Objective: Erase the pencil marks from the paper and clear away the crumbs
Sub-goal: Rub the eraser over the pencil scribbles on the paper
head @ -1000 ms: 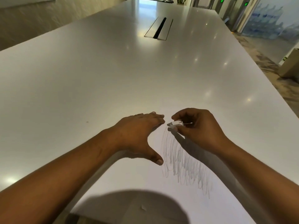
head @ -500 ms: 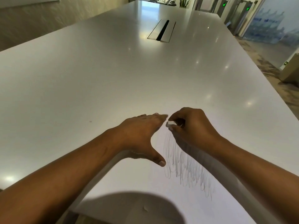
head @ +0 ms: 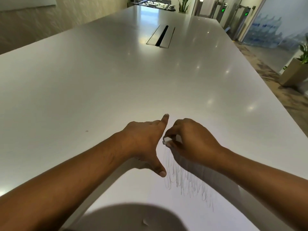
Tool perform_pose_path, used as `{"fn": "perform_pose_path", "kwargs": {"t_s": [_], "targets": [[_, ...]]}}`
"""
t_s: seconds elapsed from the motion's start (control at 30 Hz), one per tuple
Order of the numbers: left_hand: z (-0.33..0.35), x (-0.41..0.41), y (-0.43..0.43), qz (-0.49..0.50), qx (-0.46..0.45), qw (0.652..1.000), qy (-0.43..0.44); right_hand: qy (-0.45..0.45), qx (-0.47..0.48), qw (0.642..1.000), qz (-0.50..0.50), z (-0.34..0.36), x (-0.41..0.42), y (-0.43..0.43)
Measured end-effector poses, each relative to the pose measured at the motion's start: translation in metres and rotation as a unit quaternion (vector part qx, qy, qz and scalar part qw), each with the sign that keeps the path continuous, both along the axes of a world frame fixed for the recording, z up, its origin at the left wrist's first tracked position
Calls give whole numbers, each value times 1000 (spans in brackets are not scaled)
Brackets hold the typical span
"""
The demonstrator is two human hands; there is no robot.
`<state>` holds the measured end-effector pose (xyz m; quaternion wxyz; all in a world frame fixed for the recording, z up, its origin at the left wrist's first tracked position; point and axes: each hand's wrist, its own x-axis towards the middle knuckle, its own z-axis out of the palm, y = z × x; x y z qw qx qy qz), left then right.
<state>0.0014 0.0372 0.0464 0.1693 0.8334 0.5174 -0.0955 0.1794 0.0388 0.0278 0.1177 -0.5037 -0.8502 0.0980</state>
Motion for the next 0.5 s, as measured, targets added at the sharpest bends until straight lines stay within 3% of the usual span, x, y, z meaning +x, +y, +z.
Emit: {"fn": "perform_pose_path", "kwargs": {"t_s": [0.17,0.37,0.5], "targets": [[5,3,-1,1,3,1000,19,14,29,998,-61,2,7,25],[1,3,2,-9,5,1000,24,-13,10,999,31,1,1,-11],[4,4,1,-6,5,999,35,-20,55,998,-37,4,8,17]]}}
